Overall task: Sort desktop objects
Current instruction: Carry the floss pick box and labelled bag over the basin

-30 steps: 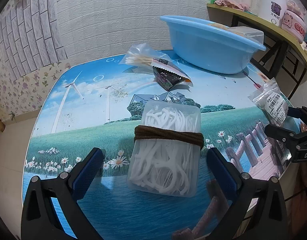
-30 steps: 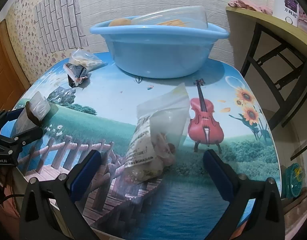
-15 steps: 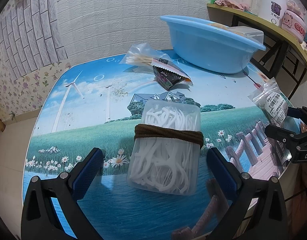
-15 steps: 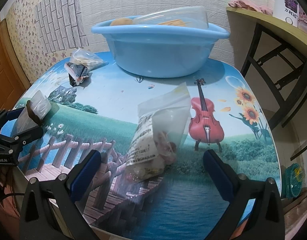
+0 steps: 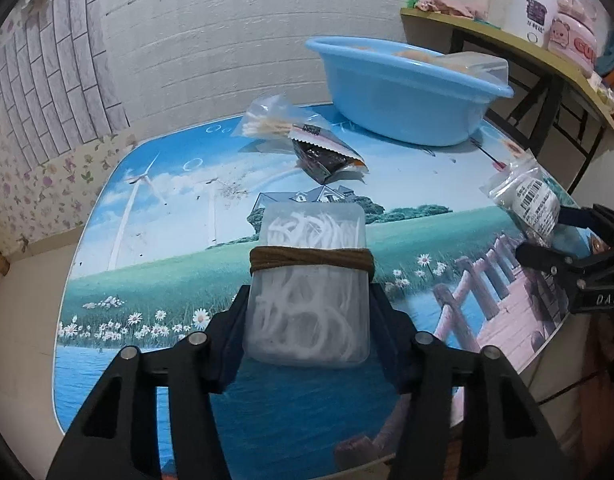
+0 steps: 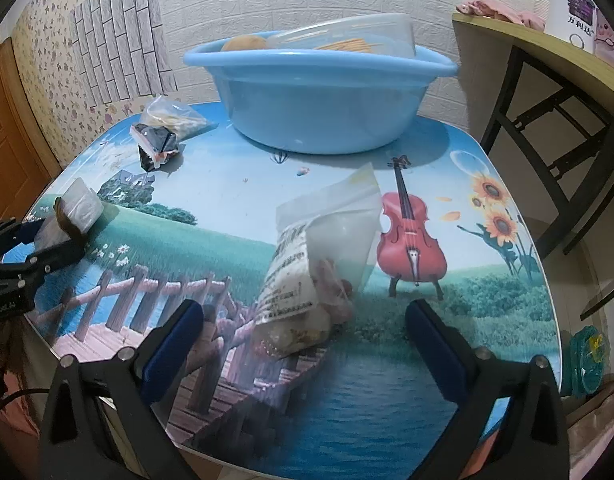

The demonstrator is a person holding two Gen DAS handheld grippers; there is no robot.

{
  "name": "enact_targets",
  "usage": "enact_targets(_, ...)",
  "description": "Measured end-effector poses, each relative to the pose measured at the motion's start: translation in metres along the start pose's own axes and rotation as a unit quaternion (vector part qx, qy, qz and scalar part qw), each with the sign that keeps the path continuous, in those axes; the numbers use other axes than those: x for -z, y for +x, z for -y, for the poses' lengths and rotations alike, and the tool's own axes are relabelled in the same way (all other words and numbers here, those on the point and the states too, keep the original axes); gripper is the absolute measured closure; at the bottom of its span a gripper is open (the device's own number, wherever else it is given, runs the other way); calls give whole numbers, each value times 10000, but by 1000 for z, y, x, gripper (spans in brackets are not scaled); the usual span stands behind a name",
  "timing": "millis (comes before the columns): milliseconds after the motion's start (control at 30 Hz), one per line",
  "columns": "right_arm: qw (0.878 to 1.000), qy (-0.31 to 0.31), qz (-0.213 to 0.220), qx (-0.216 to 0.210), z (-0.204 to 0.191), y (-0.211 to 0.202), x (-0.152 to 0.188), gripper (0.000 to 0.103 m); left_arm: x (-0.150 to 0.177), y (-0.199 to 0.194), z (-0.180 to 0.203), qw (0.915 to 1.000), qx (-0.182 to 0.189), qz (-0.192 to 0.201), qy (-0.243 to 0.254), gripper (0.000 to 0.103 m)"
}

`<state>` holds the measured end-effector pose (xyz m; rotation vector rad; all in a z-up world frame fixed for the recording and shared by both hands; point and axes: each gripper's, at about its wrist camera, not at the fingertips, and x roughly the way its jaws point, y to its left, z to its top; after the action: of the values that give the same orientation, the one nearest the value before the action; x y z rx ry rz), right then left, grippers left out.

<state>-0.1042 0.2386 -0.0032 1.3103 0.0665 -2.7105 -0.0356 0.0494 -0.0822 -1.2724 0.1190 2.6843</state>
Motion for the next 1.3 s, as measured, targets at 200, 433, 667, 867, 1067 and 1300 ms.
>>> enact_targets(200,9999,0,106,-113,2,-5,-1,57,-2,-3,3,9999,37,-96,66,49)
enact_targets(433,9984,197,489,-227,12,-26,-5,76,-14,-15,7,9999,138,41,58,49)
enact_targets(667,9952,159,943,-185,17,-51,-18,78,-33,-33,15,9992,216,313,99,49)
enact_targets(867,9898,211,1382,-288,23,-76,-33,78,-68,-62,19,9959,408,802,48,49)
enact_targets(1067,9869,167,1586,-234,25,-84,-60,78,-112,-59,27,9942,373,981,238,49)
enact_targets(1300,9831,152,1750,-508,28,-68,-100,78,-166,-28,50,9921,552,1004,510,49)
